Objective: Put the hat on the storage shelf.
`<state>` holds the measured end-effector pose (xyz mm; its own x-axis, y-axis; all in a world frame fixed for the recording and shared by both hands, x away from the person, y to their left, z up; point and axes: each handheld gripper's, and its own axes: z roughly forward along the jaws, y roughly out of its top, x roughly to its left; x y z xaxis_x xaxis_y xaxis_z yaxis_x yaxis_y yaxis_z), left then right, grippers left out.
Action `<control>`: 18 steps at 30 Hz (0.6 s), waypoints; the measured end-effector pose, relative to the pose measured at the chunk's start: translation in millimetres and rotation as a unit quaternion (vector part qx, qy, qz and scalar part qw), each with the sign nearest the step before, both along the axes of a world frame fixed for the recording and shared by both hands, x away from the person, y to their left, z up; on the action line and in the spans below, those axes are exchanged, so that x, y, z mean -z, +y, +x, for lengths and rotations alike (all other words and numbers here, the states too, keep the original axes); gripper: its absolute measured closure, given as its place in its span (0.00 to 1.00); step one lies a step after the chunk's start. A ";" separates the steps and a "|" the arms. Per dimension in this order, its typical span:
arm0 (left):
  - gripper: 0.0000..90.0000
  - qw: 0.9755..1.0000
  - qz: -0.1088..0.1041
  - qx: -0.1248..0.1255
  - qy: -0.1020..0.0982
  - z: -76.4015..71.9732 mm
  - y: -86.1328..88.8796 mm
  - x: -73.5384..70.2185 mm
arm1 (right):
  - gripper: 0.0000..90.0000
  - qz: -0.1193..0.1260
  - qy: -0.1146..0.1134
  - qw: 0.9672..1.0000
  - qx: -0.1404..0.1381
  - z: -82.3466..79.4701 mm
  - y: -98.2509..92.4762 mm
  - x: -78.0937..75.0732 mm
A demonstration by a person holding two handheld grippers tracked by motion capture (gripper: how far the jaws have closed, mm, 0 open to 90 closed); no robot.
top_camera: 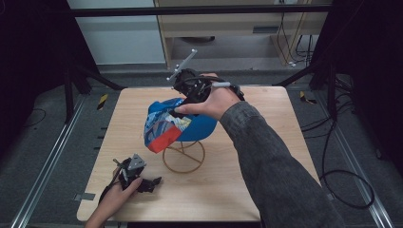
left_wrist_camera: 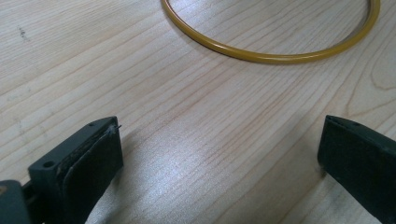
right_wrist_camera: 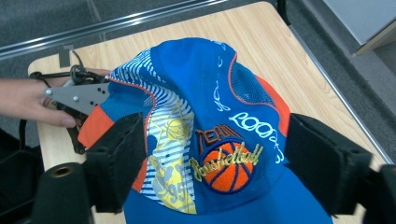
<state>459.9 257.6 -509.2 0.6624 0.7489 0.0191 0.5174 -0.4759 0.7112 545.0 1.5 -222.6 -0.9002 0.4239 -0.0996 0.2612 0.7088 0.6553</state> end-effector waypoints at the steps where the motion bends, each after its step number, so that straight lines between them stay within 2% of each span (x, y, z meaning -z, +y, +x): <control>1: 0.00 1.000 0.000 0.000 0.000 0.0 0.0 0.0 | 0.19 0.002 0.001 1.000 0.002 -0.4 -0.7 0.1; 7: 0.00 1.000 0.000 0.000 0.000 -0.1 0.1 0.0 | 0.11 0.013 -0.007 1.000 0.015 -2.8 -6.6 1.1; 11: 0.00 1.000 0.000 0.000 0.000 -0.1 0.1 0.0 | 0.08 0.018 -0.011 1.000 0.013 -5.9 -12.9 0.3; 18: 0.00 1.000 0.000 0.000 0.000 -0.2 0.1 0.0 | 0.07 0.024 -0.025 0.999 0.012 -11.4 -26.6 0.1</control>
<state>459.7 257.7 -509.1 0.6631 0.7483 0.0190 0.5172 -0.4764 0.7110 533.5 -25.1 -222.7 -0.8842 0.4507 -0.1230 0.2444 0.6706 0.7004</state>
